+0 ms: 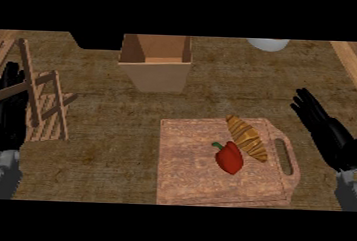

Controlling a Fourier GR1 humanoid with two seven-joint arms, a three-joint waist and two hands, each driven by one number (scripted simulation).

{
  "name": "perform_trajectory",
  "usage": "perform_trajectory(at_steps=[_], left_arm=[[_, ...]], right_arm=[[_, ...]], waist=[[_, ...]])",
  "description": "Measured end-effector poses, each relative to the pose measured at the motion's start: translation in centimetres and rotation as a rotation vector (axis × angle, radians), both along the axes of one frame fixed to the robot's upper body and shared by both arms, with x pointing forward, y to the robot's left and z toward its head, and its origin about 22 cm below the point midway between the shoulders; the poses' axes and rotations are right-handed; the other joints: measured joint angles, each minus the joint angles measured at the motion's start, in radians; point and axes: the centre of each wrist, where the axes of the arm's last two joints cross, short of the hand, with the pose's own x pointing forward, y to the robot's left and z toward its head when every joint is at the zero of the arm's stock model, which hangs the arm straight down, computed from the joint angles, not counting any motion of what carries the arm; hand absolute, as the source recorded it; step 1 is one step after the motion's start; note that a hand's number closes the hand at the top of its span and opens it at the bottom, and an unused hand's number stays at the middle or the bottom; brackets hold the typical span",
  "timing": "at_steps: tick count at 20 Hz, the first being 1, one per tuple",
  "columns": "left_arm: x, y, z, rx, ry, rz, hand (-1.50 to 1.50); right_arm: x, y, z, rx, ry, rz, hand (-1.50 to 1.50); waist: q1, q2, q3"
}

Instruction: Pick the bell pepper from the cutting board and place it in the cardboard box

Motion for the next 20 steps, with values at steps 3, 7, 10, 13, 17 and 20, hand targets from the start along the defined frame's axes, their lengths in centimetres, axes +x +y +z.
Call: perform_trajectory(at_steps=[3, 7, 10, 13, 17, 20], left_arm=[[0.1, -1.0, 0.3, -0.115, 0.016, 0.035, 0.0], [0.6, -1.5, 0.9, -0.124, 0.04, 0.03, 0.0], [0.0, -0.6, 0.7, -0.007, 0.093, -0.003, 0.0], [-0.4, -0.2, 0.6, 0.066, 0.122, -0.023, 0.0], [-0.7, 0.0, 0.5, 0.123, 0.146, -0.026, 0.0], [-0.9, 0.1, 0.5, 0.144, 0.156, -0.031, 0.0]], right_arm=[[1.3, 2.4, 2.0, 0.027, -0.101, 0.067, -1.5], [3.5, 6.5, 6.3, -0.024, -0.303, 0.195, 1.5], [3.9, 7.8, 6.5, -0.142, -0.355, 0.104, -1.5], [3.6, 10.3, 4.9, -0.086, -0.375, 0.03, -1.5], [3.1, 11.1, 3.9, -0.134, -0.421, 0.045, -1.5], [3.4, 10.1, 4.8, -0.294, -0.433, 0.111, -1.5]], waist=[[0.012, 0.005, 0.015], [0.031, 0.006, 0.017], [0.028, 0.007, 0.026], [0.027, 0.009, 0.033], [0.024, 0.009, 0.036], [0.021, 0.008, 0.035]])
